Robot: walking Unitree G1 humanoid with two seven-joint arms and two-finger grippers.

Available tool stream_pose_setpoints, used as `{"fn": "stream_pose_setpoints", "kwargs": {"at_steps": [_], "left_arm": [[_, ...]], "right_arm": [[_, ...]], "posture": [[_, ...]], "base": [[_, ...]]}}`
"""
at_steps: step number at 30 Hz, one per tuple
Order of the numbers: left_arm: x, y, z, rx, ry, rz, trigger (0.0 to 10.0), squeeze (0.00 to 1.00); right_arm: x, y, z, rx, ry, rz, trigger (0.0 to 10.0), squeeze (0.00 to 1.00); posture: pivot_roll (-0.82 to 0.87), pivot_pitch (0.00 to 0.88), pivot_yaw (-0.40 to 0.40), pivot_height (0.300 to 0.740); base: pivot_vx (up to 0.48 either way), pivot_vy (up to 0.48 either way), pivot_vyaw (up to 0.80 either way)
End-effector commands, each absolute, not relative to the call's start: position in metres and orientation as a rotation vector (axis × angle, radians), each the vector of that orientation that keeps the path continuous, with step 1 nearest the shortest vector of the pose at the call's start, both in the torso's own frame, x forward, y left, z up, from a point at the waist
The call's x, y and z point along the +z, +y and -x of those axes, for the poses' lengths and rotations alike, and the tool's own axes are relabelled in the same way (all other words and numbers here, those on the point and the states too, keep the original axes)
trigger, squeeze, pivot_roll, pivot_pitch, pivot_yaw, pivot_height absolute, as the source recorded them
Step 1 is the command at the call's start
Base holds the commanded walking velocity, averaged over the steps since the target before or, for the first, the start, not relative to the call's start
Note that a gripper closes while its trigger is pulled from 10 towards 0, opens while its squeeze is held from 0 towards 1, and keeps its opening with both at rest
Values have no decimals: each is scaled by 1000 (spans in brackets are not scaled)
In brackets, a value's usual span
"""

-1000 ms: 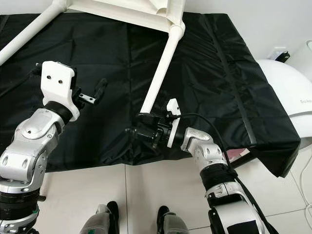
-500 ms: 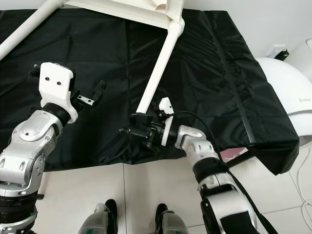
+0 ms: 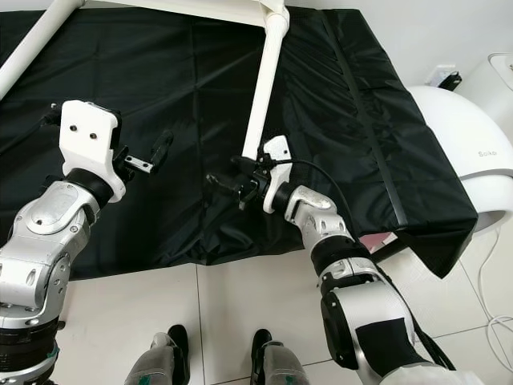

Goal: Building children table

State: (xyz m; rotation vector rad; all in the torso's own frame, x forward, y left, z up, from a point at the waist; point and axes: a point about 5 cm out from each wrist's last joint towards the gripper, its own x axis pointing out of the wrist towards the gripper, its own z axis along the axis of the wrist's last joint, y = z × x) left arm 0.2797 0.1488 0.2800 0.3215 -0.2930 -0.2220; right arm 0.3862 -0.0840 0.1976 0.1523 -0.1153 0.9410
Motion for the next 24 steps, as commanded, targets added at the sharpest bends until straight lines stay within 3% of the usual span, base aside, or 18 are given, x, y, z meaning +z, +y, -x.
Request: {"fn": "stream_pose_setpoints", "kwargs": {"at_steps": [1,8,10,13,24], "left_arm": [[277,148,-277,-213,-289,-329,10000,0],[279,148,-279,-227,-298,-331,10000,0],[279,148,-279,-227,-298,-331,10000,0],[280,149,-279,-231,-300,-336,10000,0],[280,151,-279,-233,-297,-338,10000,0]], "right_arm": [[200,-92,-390,888,-125,-135,10000,0],[206,-140,-403,618,-107,7,10000,0],[206,-140,-403,618,-107,7,10000,0],[215,-168,-406,497,-115,74,10000,0],[231,-202,-408,342,-139,132,10000,0]], "posture": [[146,321,-124,740],[127,304,-102,740],[127,304,-102,740],[123,305,-90,740],[122,309,-78,740]], "base": [[0,0,0],[0,0,0],[0,0,0],[0,0,0],[0,0,0]]}}
